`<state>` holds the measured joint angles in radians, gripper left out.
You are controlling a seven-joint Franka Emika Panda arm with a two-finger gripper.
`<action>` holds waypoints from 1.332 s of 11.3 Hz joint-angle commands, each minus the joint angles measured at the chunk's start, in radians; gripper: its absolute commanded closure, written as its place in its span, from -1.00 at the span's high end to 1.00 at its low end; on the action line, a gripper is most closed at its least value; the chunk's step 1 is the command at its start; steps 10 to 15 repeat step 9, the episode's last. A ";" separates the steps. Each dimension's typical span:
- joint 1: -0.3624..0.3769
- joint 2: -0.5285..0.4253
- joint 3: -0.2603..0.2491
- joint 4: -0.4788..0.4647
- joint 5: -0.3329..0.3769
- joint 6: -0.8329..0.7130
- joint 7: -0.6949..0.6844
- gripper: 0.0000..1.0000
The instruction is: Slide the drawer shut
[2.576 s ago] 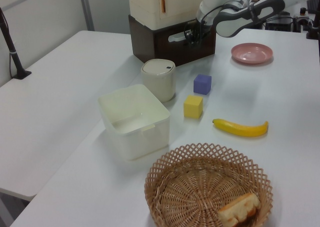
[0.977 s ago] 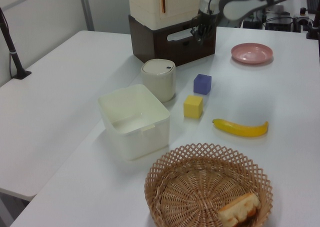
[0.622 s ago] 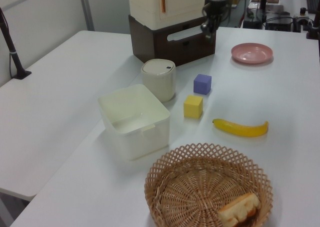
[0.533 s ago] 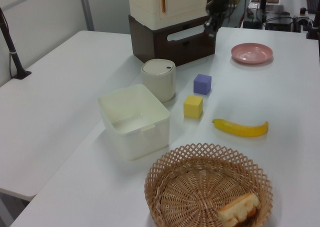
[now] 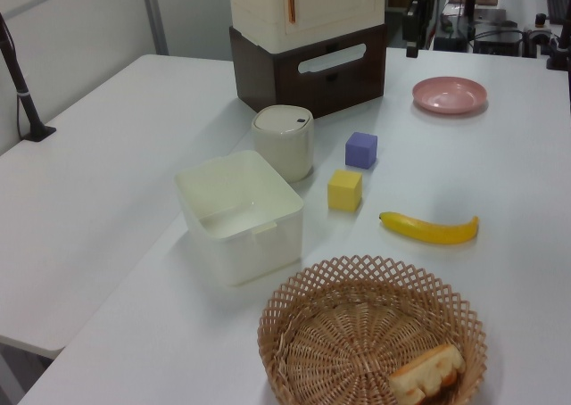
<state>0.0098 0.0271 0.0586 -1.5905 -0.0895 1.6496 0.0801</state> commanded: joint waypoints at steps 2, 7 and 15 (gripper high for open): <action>0.029 -0.033 -0.029 -0.043 0.021 -0.014 -0.033 1.00; 0.018 -0.033 -0.033 -0.037 0.020 -0.054 -0.033 1.00; 0.016 -0.033 -0.034 -0.036 0.019 -0.054 -0.033 1.00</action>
